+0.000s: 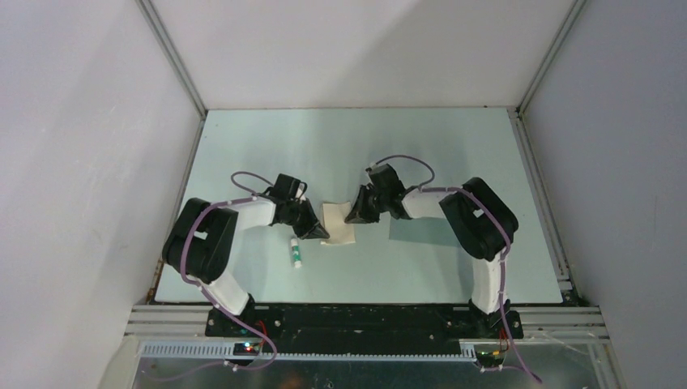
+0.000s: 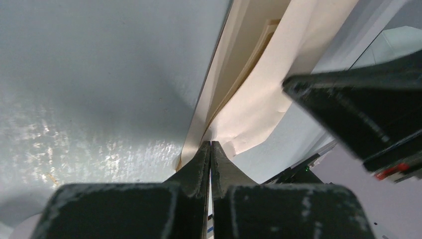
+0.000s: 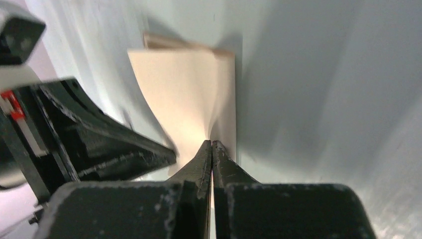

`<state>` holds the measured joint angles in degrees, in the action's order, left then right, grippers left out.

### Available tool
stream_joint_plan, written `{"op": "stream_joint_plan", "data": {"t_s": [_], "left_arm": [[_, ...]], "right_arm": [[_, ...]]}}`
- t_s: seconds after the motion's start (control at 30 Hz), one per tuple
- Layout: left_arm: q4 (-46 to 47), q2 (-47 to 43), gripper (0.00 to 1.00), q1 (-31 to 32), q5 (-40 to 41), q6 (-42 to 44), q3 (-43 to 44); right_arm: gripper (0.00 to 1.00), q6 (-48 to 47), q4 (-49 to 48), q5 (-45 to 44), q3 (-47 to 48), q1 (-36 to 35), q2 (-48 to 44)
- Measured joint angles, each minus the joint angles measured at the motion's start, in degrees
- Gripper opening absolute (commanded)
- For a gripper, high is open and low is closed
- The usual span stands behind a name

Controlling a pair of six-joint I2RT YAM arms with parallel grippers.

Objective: Place the letter into the envelope and seal it
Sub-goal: Fold the letter.

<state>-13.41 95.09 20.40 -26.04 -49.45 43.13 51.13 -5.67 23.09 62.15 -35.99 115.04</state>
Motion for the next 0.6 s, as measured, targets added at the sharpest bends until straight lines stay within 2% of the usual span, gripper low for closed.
{"op": "stream_joint_plan", "data": {"t_s": [0.27, 0.6], "left_arm": [[-0.1, 0.0, 0.03, 0.0, 0.1, 0.0, 0.1], [-0.7, 0.1, 0.03, 0.0, 0.2, 0.5, 0.5]], "right_arm": [[0.0, 0.6, -2.1, -0.6, -9.4, -2.8, -6.6], [0.0, 1.0, -2.4, 1.4, -8.5, -0.7, -5.4]]}}
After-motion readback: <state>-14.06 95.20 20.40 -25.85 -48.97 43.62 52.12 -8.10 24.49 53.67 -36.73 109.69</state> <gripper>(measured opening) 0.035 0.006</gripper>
